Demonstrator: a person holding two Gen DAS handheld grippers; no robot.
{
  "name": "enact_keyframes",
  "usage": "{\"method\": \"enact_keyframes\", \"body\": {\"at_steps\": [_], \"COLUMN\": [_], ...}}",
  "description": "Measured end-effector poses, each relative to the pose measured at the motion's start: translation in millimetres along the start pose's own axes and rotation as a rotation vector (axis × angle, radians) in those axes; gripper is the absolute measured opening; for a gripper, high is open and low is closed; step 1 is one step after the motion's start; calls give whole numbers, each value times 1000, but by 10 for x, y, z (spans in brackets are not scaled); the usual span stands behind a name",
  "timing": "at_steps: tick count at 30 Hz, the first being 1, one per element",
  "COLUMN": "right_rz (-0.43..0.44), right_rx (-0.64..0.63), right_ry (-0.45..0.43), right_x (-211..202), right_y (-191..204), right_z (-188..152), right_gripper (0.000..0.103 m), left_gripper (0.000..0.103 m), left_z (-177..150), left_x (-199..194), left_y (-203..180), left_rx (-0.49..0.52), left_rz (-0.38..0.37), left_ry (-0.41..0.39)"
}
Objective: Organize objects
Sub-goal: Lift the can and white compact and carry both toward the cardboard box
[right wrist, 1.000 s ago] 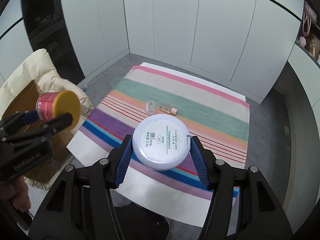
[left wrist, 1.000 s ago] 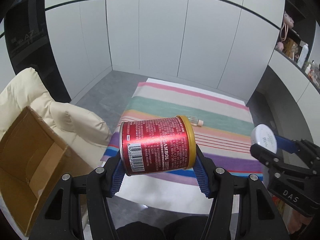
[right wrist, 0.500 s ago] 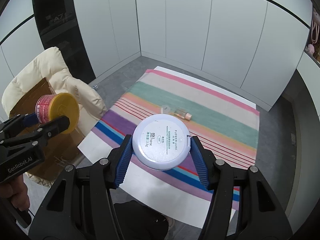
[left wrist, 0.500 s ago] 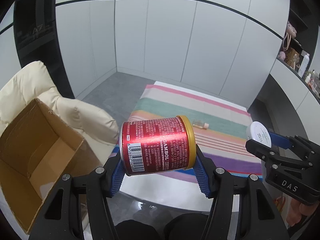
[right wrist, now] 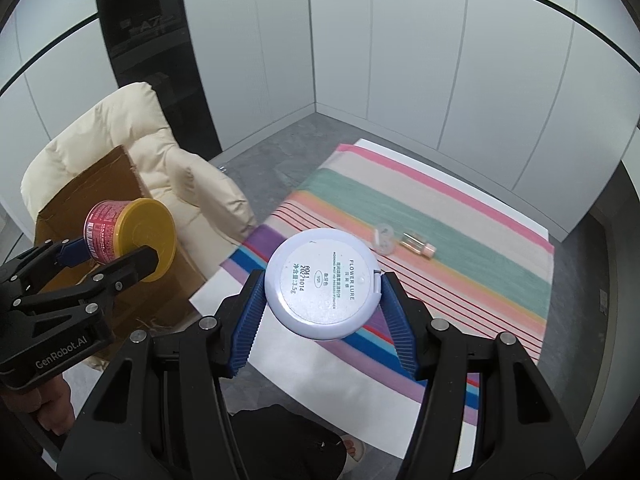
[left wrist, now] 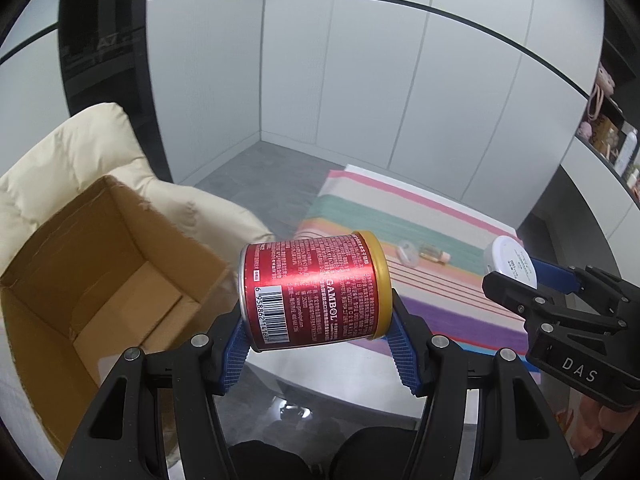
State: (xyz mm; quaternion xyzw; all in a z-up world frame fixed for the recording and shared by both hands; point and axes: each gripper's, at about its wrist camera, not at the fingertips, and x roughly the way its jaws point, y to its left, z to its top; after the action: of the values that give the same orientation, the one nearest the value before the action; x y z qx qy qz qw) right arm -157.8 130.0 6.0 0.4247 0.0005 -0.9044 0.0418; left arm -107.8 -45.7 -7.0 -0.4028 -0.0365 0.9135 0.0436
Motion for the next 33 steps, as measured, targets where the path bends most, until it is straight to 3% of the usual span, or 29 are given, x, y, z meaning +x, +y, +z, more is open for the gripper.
{"method": "enact_keyframes", "body": {"at_steps": [33], "right_rz": [190], "right_rx": [-188], "right_ry": [-34], "right_x": [183], "right_y": [1441], "right_z": [266], "right_gripper": [60], "left_gripper": [62], "left_z": [-249], "left_x": [-400], "left_y": [1353], "left_rx": [-186], "left_rz": [191], "left_ry": [-14]}}
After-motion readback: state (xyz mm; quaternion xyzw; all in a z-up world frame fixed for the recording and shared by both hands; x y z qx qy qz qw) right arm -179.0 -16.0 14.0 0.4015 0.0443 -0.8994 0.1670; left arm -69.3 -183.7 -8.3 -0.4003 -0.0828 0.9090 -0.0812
